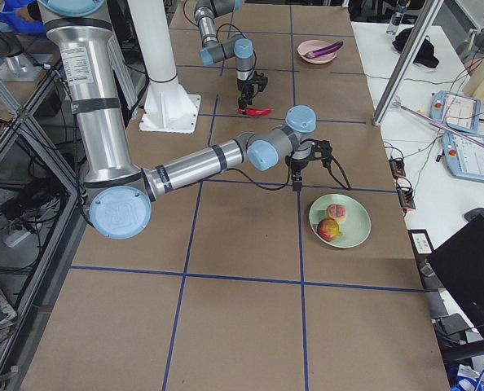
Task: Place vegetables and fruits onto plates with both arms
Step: 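Grasp the red chili pepper with the left gripper, then carry the chili pepper to the pink plate and release it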
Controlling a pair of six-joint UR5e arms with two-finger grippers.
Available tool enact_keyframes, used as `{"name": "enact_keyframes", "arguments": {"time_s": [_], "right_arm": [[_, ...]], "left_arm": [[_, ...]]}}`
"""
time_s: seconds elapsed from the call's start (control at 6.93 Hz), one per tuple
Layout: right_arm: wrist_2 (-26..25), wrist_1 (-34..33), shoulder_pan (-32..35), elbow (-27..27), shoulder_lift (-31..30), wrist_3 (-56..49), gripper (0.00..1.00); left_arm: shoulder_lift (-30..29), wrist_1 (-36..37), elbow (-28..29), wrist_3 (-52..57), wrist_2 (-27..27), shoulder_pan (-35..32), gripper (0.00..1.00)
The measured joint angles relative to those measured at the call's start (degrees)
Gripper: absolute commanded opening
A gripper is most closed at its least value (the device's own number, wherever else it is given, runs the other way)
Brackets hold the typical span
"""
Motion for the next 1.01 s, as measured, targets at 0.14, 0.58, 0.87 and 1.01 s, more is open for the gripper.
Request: {"name": "enact_keyframes", "arguments": {"time_s": [0.14,0.58,0.87,1.01], "right_arm": [[0.0,0.0,0.0,0.0,0.0,0.0,1.00],[0.0,0.0,0.0,0.0,-0.1,0.0,1.00],[-0.2,0.0,0.0,0.2,-0.2,0.0,1.00],[-0.3,0.0,0.1,0.5,-0.3,0.0,1.00]], "left_arm": [[0.0,0.0,0.0,0.0,0.0,0.1,0.00],[0.9,0.1,-2.4,-2.1,-0.1,-3.5,0.01],[6.3,-0.3,-4.3,-6.8,-0.8,-15.1,0.01],[9.1,-0.5,-3.3,-7.2,-2.4,-22.1,0.03]]}}
